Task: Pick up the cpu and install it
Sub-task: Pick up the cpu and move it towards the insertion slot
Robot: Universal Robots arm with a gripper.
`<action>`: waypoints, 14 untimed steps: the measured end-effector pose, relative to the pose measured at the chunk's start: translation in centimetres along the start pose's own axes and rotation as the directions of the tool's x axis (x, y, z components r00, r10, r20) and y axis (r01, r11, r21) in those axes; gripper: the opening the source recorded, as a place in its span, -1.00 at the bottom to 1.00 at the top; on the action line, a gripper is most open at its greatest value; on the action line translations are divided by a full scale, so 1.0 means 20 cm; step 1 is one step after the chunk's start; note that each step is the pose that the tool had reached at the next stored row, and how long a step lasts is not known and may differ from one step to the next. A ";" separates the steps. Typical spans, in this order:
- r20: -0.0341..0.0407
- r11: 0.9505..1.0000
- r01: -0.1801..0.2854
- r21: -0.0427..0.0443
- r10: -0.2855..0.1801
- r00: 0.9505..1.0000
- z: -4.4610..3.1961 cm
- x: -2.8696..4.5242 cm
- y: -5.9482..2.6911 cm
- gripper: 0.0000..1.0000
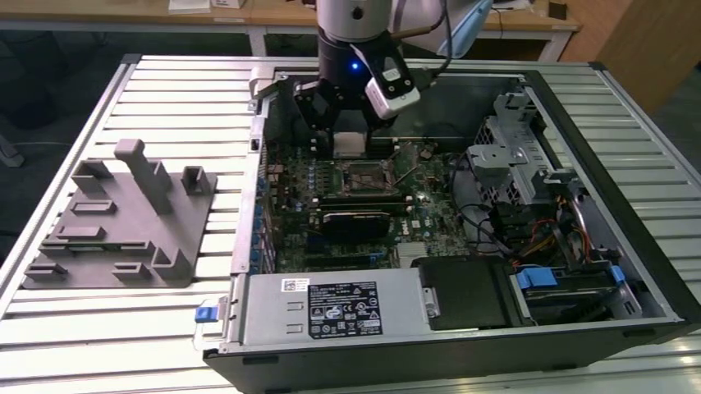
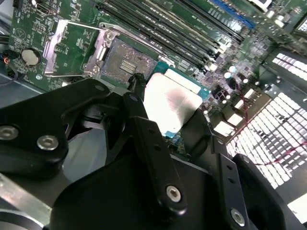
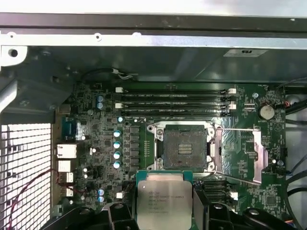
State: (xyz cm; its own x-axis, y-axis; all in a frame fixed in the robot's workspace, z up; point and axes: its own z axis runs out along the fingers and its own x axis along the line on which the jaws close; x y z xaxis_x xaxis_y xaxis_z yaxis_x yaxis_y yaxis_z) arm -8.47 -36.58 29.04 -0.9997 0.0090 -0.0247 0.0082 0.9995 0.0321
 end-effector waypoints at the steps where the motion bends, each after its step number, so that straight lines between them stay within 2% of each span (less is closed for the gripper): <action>1: 0.000 1.000 0.000 0.000 0.000 1.000 0.005 -0.004 0.004 0.09; 11: 0.000 1.000 0.001 0.012 -0.001 1.000 0.063 -0.075 0.034 0.09; 14: 0.000 1.000 0.002 0.019 -0.002 1.000 0.087 -0.089 0.049 0.09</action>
State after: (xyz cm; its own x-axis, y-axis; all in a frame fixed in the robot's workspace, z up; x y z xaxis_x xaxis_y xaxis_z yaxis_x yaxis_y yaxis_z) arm -6.63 -35.57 27.37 -0.9997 0.0074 -0.0247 0.0070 0.9999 0.0134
